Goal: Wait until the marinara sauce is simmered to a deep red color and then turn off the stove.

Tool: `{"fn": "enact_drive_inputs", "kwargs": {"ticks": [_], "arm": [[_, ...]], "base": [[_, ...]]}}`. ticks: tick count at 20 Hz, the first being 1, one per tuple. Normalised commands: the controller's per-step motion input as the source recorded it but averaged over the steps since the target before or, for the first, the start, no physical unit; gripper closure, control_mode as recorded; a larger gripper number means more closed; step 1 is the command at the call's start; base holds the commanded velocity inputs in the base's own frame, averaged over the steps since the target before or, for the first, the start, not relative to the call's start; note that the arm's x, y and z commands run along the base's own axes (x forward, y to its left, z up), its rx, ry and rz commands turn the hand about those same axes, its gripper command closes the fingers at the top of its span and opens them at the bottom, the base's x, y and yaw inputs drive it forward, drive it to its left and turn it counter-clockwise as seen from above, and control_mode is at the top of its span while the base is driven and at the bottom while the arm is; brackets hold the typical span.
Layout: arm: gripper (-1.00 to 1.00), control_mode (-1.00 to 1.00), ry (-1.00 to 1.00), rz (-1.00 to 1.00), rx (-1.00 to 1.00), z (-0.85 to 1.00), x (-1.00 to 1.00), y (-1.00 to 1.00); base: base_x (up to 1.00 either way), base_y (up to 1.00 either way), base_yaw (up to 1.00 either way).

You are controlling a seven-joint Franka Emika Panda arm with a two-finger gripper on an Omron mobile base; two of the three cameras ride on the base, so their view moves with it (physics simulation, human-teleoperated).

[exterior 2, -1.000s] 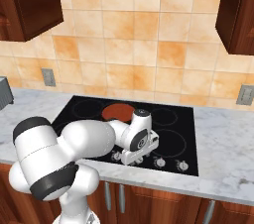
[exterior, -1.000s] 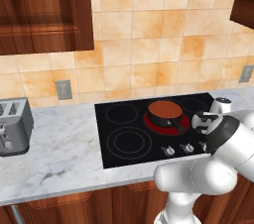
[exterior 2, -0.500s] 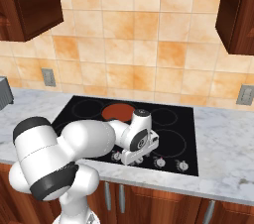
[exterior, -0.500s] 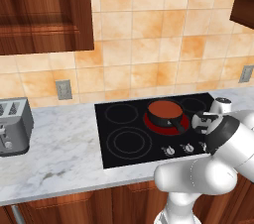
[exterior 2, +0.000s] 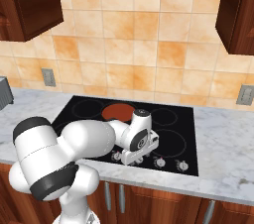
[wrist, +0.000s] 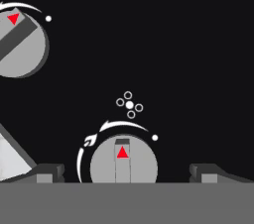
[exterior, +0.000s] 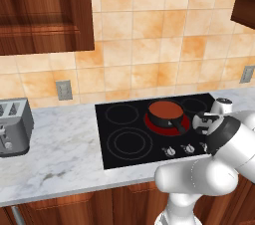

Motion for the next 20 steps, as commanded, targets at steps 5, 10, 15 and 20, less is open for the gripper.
{"fn": "enact_drive_inputs", "kwargs": {"ticks": [5, 10, 15, 20], "arm": [[-1.0, -1.0, 0.0, 0.0, 0.0, 0.0, 0.0, 0.0], [-1.0, -1.0, 0.0, 0.0, 0.0, 0.0, 0.0, 0.0], [-1.0, -1.0, 0.0, 0.0, 0.0, 0.0, 0.0, 0.0], [-1.0, -1.0, 0.0, 0.0, 0.0, 0.0, 0.0, 0.0]], "base": [[0.0, 0.0, 0.0], [0.0, 0.0, 0.0], [0.0, 0.0, 0.0], [0.0, 0.0, 0.0]]}}
